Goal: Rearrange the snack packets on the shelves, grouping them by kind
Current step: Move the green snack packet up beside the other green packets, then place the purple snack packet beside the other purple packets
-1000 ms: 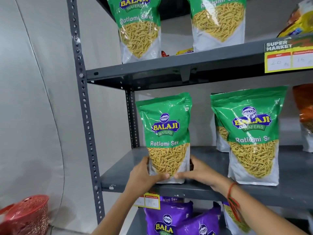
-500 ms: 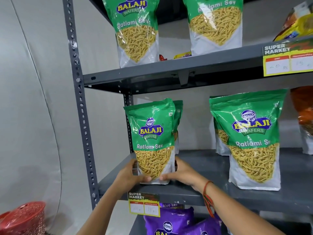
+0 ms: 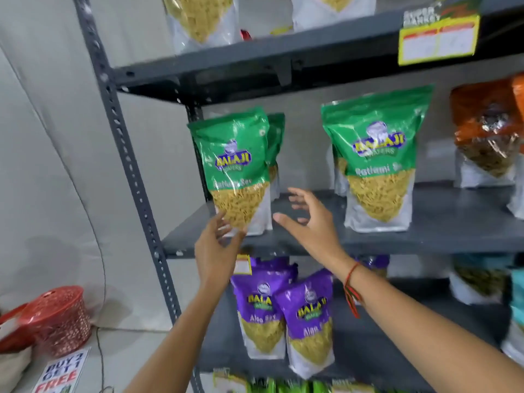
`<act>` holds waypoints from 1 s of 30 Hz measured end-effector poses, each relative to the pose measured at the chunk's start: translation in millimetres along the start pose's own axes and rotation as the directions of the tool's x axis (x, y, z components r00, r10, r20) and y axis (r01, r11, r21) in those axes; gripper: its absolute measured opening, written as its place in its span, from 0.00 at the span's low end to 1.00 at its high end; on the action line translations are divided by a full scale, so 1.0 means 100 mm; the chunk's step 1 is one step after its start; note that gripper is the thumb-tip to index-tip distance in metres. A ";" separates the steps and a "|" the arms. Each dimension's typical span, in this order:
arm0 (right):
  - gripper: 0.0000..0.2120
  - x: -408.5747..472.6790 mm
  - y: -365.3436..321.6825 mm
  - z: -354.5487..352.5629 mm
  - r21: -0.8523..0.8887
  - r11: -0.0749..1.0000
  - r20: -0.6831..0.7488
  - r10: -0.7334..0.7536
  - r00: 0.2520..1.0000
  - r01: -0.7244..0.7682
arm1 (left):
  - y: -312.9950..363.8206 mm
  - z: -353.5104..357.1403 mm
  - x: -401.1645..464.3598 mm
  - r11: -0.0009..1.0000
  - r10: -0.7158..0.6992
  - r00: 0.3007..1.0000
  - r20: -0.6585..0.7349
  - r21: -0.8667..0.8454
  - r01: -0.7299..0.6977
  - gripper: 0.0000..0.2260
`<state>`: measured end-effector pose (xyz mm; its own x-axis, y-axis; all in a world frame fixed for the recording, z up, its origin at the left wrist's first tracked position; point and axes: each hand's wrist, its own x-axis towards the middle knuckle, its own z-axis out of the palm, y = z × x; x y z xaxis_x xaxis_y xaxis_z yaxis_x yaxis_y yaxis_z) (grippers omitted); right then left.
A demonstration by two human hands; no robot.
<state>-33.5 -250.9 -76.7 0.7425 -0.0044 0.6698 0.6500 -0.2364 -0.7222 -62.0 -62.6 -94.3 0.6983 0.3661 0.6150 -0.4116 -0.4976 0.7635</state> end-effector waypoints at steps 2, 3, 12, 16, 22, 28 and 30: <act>0.22 -0.26 0.01 -0.13 -0.068 0.997 -0.005 -0.045 0.999 0.045 | -0.06 0.13 -0.28 1.000 0.002 1.000 0.006 -0.029 -0.001 0.22; 0.19 -0.39 0.07 -0.19 -0.097 0.994 0.000 -0.048 0.999 0.048 | -0.11 0.20 -0.44 0.999 -0.009 1.000 0.012 -0.035 0.010 0.21; 0.19 -1.33 1.61 -0.67 -0.246 0.864 -0.018 0.450 0.893 -0.440 | -1.08 0.84 -1.80 0.894 -0.447 0.871 0.204 0.088 0.439 0.17; 0.30 -1.49 2.29 -0.60 -0.336 0.669 0.189 0.737 0.649 -0.663 | -1.51 1.11 -2.16 0.829 -0.558 0.764 0.325 0.173 0.532 0.31; 0.40 -1.61 2.86 -0.29 -0.223 0.669 0.511 0.699 0.500 -0.709 | -1.77 1.44 -2.27 0.784 -0.621 0.755 0.211 0.199 0.588 0.32; 0.22 -1.64 3.11 -0.30 -0.168 0.661 0.446 0.713 0.541 -0.732 | -1.83 1.57 -2.22 0.791 -0.612 0.761 0.214 0.184 0.584 0.33; 0.19 -1.64 3.14 -0.45 -0.173 0.679 0.425 0.705 0.567 -0.714 | -1.84 1.67 -2.21 0.788 -0.615 0.747 0.252 0.161 0.594 0.33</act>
<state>41.2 -367.6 -405.6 0.9485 0.2434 -0.2026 -0.1168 -0.3258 -0.9382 -42.3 -183.4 -403.9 0.9226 0.3812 -0.0593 0.1845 -0.3011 0.9356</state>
